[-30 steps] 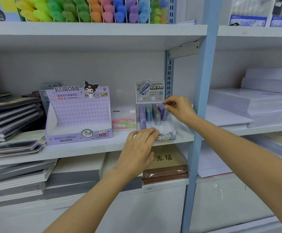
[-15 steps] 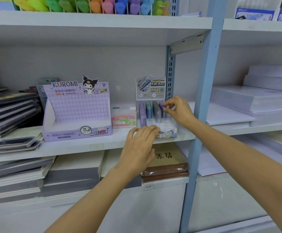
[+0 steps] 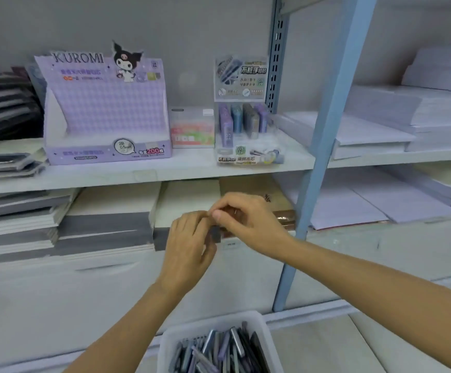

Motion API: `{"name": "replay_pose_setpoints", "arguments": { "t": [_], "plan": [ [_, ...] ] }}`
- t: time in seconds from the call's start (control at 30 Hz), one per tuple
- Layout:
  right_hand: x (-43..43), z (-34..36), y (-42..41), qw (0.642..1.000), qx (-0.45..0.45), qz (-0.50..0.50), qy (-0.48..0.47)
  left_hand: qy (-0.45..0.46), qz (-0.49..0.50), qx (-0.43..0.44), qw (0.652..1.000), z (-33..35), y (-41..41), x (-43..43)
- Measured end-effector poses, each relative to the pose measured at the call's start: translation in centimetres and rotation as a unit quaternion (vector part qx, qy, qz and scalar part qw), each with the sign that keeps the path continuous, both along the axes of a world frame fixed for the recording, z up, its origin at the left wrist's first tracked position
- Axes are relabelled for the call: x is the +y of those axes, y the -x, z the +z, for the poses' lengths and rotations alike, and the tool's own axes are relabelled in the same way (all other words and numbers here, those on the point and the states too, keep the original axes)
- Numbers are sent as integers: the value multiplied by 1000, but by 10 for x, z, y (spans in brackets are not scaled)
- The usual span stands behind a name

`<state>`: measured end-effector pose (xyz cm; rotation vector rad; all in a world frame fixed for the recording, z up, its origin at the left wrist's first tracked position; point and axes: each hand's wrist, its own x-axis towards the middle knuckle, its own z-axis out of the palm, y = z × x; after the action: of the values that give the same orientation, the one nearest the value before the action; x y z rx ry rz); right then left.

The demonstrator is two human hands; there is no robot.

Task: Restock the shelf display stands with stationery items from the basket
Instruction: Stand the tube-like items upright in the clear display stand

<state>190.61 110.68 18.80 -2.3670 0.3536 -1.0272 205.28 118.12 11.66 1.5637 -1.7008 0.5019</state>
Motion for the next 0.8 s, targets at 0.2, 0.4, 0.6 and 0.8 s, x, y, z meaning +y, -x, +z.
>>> {"name": "replay_pose_setpoints", "arguments": {
  "t": [0.2,0.4,0.6,0.8],
  "plan": [
    [18,-152,-27,970,181,20,-162,-168,32,83,982,-129,-22,41],
    [18,-277,-29,898,368,-19,-239,-412,111,149,892,-242,-40,95],
    [44,-359,-27,832,503,-21,-232,-503,89,129,850,-284,-39,119],
    [66,-395,-36,850,505,-73,-134,-421,85,153,890,-291,-38,119]
  ]
}}
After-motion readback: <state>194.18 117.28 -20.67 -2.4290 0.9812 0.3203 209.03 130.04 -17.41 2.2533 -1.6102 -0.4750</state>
